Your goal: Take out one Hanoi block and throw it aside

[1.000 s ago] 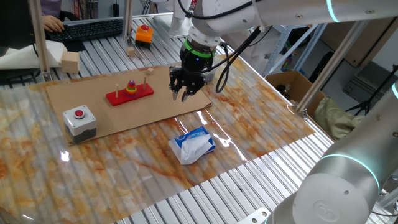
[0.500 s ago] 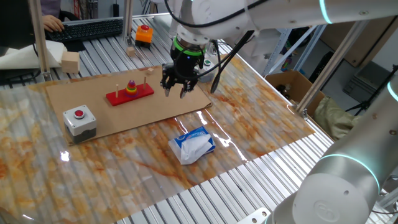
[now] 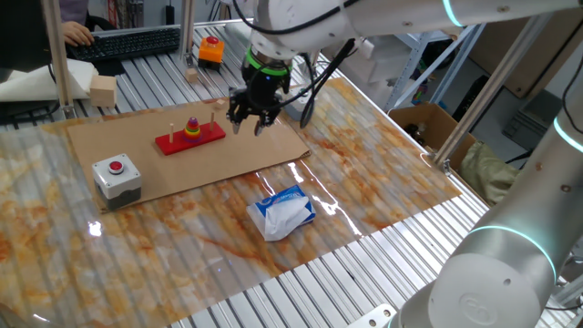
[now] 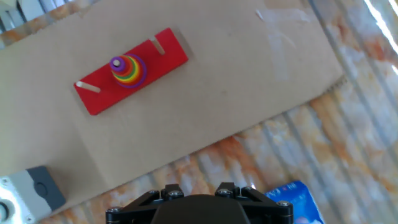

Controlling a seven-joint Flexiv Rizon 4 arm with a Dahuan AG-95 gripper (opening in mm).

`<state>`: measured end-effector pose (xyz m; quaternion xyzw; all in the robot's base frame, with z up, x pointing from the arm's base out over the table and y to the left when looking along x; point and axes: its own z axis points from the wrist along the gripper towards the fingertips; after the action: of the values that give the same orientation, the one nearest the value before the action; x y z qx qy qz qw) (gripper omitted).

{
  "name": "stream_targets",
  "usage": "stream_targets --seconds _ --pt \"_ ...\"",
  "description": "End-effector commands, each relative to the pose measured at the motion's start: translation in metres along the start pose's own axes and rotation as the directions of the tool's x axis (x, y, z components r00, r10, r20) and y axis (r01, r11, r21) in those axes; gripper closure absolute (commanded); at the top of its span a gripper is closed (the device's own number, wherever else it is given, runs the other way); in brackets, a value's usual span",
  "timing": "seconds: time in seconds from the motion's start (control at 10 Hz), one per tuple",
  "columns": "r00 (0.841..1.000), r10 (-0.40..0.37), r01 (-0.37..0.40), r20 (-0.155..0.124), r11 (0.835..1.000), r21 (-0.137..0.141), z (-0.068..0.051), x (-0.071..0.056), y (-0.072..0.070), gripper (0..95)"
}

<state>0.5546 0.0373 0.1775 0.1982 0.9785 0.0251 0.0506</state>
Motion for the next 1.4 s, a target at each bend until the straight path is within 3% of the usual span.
stream_targets --seconds 0.1,0.7,1.0,1.4 --pt "0.999 -0.038 0.038 -0.001 0.999 -0.002 0.001 -0.007 0.007 57.0" --pt "0.996 -0.091 0.091 0.012 0.996 -0.005 0.008 -0.027 0.009 57.0" --pt "0.996 -0.09 0.09 0.026 0.996 -0.005 0.009 -0.026 0.009 57.0" --pt "0.996 -0.087 0.087 0.023 0.996 -0.006 0.009 -0.026 0.009 57.0"
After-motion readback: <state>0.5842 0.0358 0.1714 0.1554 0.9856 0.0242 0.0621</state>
